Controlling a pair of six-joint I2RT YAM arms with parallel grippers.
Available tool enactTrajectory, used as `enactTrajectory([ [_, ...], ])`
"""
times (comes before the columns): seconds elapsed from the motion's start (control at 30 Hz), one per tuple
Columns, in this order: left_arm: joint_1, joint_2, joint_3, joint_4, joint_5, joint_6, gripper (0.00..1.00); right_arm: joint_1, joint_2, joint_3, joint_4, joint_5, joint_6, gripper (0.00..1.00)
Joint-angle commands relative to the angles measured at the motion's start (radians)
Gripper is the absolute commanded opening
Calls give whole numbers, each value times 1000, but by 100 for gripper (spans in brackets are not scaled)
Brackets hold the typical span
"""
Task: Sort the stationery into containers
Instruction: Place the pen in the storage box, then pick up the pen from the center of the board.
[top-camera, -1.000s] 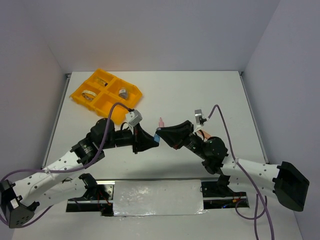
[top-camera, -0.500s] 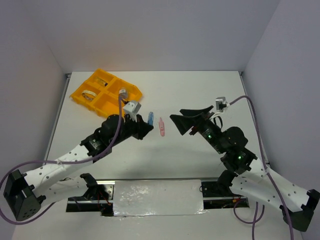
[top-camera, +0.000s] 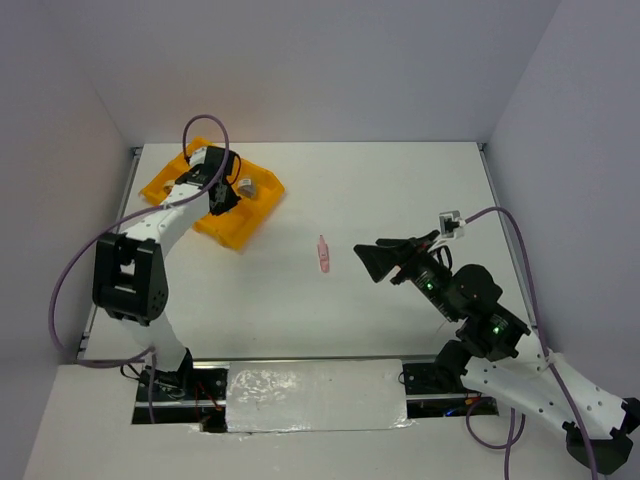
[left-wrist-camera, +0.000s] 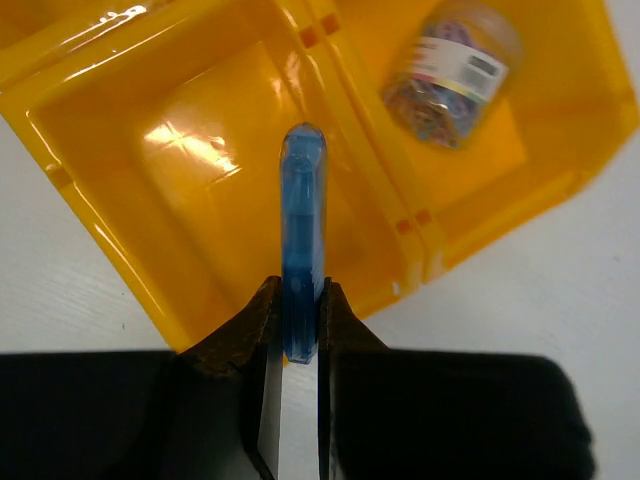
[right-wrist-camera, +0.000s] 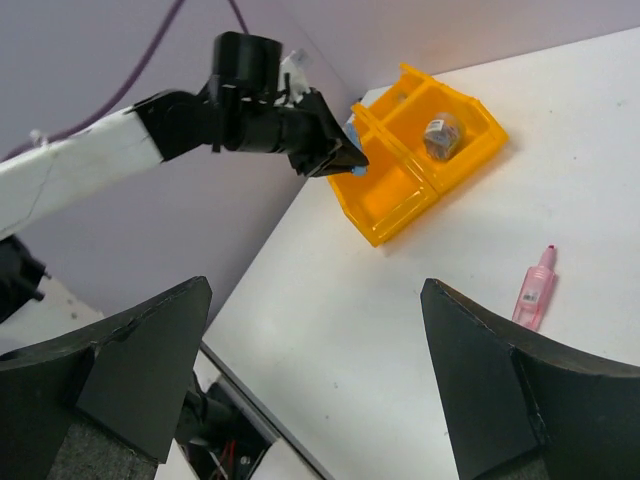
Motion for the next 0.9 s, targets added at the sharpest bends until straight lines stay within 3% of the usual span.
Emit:
enactTrajectory([
  [0.0, 30, 99, 96, -119, -27, -53, 0, -7, -27, -8, -21, 6, 2, 94],
  [0.1, 35, 130, 116, -130, -47, -70, 6, -8, -27, -17, -21, 0, 8, 94],
  [0.2, 37, 103, 70, -113, -69, -91, 23, -8, -13, -34, -1, -18, 14, 94],
  [0.23, 41, 94, 35, -78, -66, -88, 37, -7, -8, -39, 5, -23, 20, 94],
  [0.4, 50, 81, 21, -69, -43, -76, 71, -7, 16, -45, 12, -46, 34, 93],
  [0.63, 50, -72, -31, -14, 15, -58, 77, -8, 47, -54, 12, -23, 13, 93],
  [0.77, 23, -237, -44, 6, 89, 16, 87, -11, 206, -4, -102, 56, -3, 93],
  [0.87, -15, -365, -67, -3, 156, 97, 95, -11, 424, 79, -211, 116, 7, 94],
])
